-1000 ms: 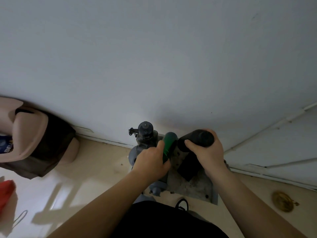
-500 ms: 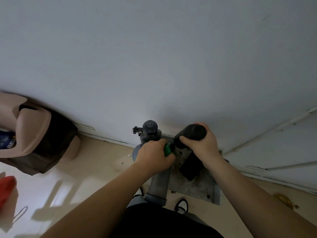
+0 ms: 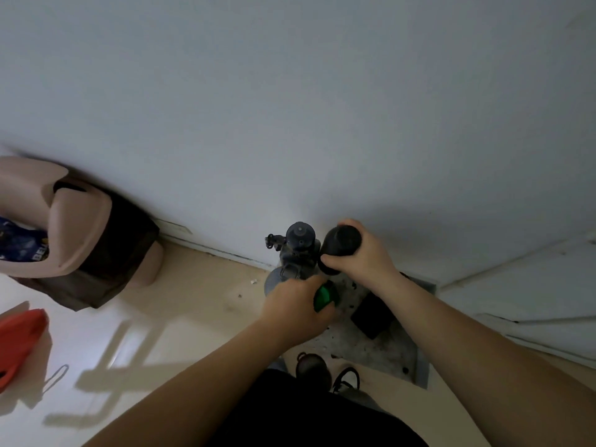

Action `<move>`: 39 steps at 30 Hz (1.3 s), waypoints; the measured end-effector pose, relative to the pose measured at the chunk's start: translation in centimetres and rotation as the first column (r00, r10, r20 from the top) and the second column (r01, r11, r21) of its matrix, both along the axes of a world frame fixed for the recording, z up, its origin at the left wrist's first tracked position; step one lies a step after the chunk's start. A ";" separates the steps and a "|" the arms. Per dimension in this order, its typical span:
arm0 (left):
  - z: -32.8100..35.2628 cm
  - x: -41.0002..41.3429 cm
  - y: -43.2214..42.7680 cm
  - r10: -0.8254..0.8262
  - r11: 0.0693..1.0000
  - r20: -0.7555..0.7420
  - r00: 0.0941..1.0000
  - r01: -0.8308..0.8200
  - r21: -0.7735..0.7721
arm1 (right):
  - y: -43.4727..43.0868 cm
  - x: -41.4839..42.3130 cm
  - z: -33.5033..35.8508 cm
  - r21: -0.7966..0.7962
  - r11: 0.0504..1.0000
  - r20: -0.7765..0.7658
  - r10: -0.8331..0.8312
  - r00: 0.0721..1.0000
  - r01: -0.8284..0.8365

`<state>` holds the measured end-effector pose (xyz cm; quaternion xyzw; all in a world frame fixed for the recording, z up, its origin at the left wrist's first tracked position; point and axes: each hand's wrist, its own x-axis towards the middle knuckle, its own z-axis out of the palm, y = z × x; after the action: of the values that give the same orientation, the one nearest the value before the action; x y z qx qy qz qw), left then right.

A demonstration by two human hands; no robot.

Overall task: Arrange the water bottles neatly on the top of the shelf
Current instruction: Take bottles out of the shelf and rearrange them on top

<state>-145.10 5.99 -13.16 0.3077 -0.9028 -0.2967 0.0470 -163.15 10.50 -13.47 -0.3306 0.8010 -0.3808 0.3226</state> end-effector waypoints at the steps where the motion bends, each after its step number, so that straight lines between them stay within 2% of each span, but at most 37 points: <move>1: -0.6 0.1 0.1 0.000 1.000 -0.004 1.000 0.001 0.029 | 0.2 0.0 -0.3 0.006 1.000 -0.008 0.000 1.000 0.000; 9: -2.4 -1.4 -1.2 -0.017 0.997 -0.062 0.998 0.022 0.072 | 1.5 0.4 -1.1 -0.073 0.996 -0.079 -0.049 0.996 0.044; 17: -2.9 -1.6 -1.9 -0.050 0.997 0.015 0.999 0.051 -0.056 | 0.5 0.7 -0.7 0.013 1.000 -0.086 -0.019 0.996 0.020; 21: -2.9 -1.6 -1.8 -0.030 0.999 0.055 0.998 0.031 -0.029 | 1.0 1.1 -1.4 0.032 0.996 -0.007 -0.081 0.997 0.081; 27: -2.8 -1.0 -0.9 0.010 0.995 0.076 0.997 -0.017 0.100 | 0.4 1.4 -2.7 0.112 0.992 0.121 -0.076 0.990 0.062; 33: -3.0 -2.4 0.5 0.019 0.987 0.073 0.997 -0.030 0.158 | 0.8 0.4 -2.2 0.107 0.991 0.333 -0.112 0.936 0.080; 36: -2.9 -3.7 1.4 0.000 0.989 0.049 0.999 -0.008 0.149 | 2.3 -0.8 -1.7 0.113 0.991 0.364 -0.114 0.924 0.077; 39: -2.3 -5.8 2.0 -0.028 0.991 0.044 0.999 0.022 0.135 | 4.6 -1.6 -1.0 0.113 0.968 0.317 -0.248 0.916 0.223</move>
<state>-150.93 8.01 -15.46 0.3055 -0.8854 -0.3503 0.0021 -164.72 15.06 -14.50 -0.1515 0.7837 -0.4362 0.4155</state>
